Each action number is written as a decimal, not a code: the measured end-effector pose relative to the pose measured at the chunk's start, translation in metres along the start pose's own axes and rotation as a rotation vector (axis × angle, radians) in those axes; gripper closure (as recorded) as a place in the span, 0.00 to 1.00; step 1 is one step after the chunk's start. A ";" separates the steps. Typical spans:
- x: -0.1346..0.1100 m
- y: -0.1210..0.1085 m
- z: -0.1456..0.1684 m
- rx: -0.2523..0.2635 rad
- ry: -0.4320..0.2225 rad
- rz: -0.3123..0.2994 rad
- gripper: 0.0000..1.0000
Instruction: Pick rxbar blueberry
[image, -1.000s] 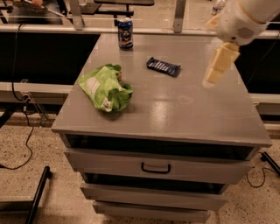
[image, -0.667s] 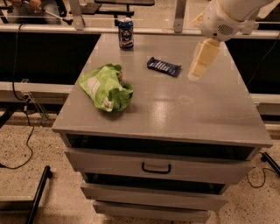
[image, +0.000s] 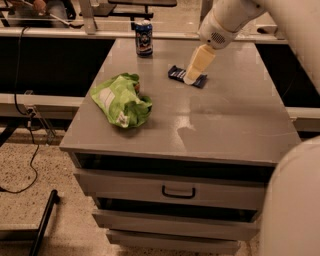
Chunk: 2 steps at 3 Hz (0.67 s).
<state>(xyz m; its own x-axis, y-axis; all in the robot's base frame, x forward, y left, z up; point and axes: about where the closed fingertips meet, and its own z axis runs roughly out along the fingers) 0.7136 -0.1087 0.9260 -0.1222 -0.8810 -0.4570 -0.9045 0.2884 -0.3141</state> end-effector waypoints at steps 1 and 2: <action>-0.005 -0.011 0.026 -0.008 -0.020 0.068 0.00; -0.003 -0.015 0.052 -0.024 -0.030 0.114 0.00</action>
Offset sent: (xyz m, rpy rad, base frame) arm 0.0489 0.0215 -0.0603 0.1127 0.0850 -0.1136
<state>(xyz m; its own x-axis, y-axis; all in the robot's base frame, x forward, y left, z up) 0.7485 -0.0911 0.8884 -0.2133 -0.8311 -0.5136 -0.8951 0.3769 -0.2383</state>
